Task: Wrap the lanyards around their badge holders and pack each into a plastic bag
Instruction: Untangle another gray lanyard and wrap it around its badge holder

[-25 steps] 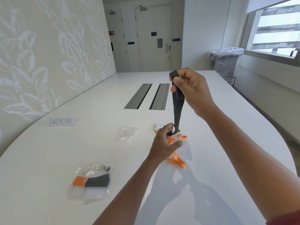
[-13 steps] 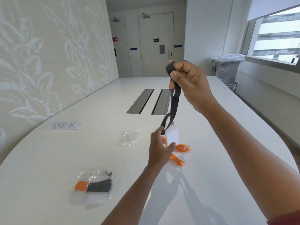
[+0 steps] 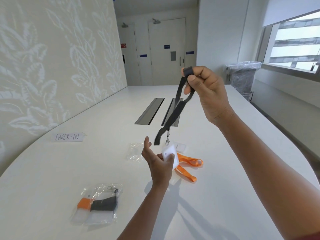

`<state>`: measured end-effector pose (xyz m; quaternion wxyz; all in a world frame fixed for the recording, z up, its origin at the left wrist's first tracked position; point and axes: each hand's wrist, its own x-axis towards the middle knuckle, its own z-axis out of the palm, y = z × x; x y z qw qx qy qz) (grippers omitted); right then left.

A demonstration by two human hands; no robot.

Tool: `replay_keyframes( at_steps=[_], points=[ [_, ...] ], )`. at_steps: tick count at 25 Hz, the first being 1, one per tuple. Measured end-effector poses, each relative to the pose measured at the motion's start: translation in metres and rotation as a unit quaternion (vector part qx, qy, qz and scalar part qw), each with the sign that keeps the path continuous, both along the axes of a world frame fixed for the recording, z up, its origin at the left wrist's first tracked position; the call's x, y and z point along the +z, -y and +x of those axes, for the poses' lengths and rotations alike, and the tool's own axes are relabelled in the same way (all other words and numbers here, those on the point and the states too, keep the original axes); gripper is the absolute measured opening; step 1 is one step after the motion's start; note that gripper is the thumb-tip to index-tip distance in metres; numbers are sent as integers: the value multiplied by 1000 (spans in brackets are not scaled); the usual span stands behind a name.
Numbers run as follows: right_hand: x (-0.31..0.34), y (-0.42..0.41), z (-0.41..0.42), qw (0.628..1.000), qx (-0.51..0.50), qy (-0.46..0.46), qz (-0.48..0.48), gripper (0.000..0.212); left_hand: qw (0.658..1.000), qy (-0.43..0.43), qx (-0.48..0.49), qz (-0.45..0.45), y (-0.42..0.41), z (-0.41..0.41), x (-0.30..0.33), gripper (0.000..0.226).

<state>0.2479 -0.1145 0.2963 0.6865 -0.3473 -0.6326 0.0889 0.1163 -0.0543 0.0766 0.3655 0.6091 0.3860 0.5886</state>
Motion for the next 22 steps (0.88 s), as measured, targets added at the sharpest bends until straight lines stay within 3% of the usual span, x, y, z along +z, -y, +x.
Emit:
replay_keyframes(
  at_steps=[3,5,6,8,10,13,15,18,20,22],
  points=[
    [-2,2,14,998,-38,-44,-6,14,998,-11,-4,-55,-11,-17,0,81],
    [-7,1,29,991,-98,-87,-30,12,996,-71,1,-50,-23,-34,0,31],
    [-12,0,40,980,-153,-108,-61,13,994,-102,6,-38,-31,-45,1,18],
    [-31,0,65,934,-289,-138,-157,16,985,-172,21,-22,-46,-65,13,25],
    [-60,3,92,870,-393,-135,-265,17,972,-235,25,-20,-59,-84,32,12],
    [-102,2,99,790,-462,-37,-400,27,952,-303,25,28,-70,-101,62,14],
    [-117,-5,79,817,-433,38,-380,28,942,-327,17,71,-68,-99,76,15],
    [-127,-14,28,911,-250,83,-318,16,932,-346,-7,103,-55,-86,87,22],
    [-136,-19,-4,925,-143,96,-339,21,935,-333,-28,122,-49,-78,91,28],
    [-147,-24,-29,922,-96,116,-356,20,943,-303,-53,126,-46,-75,98,32]
  ],
)
